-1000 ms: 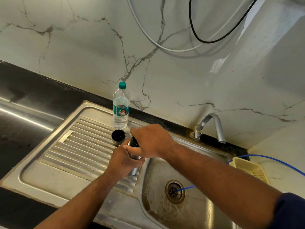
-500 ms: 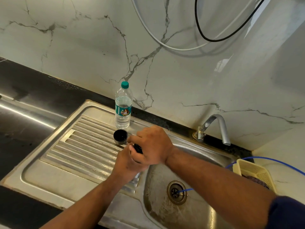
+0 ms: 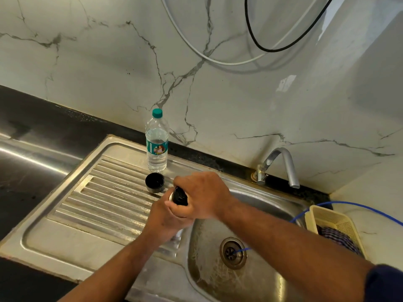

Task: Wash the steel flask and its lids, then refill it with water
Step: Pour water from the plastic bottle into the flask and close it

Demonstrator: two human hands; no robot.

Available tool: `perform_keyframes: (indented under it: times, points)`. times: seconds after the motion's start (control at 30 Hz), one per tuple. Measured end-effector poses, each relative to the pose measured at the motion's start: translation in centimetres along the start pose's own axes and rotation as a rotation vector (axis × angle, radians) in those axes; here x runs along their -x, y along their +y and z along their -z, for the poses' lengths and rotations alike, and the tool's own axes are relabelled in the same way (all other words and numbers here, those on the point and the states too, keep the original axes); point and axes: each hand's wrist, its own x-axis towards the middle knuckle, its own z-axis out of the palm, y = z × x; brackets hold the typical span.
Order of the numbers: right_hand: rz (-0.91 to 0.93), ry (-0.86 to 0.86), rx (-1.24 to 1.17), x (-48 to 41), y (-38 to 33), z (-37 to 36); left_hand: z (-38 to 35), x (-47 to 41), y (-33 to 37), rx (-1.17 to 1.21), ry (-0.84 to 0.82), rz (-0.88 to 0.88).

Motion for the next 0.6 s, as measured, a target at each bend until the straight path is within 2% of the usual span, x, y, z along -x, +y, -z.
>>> perform_keyframes:
  times: [0.1, 0.2, 0.37, 0.5, 0.6]
  points:
    - [0.302, -0.09, 0.03, -1.4, 2.2, 0.7, 0.8, -0.8, -0.4, 0.022, -0.121, 0.008]
    - [0.35, -0.069, 0.015, -1.9, 2.2, 0.3, 0.6, -0.9, -0.2, 0.018, -0.106, 0.028]
    - [0.063, 0.086, -0.051, -0.6, 0.1, -0.9, 0.0, -0.4, 1.4, -0.18, -0.01, -0.019]
    - [-0.253, 0.119, -0.031, -0.1, -2.1, -1.1, -0.9, 0.3, 2.4, 0.007, 0.117, 0.084]
    - [-0.403, 0.124, -0.017, 0.0, -3.2, -1.2, -1.5, 0.3, 2.8, 0.103, 0.096, 0.115]
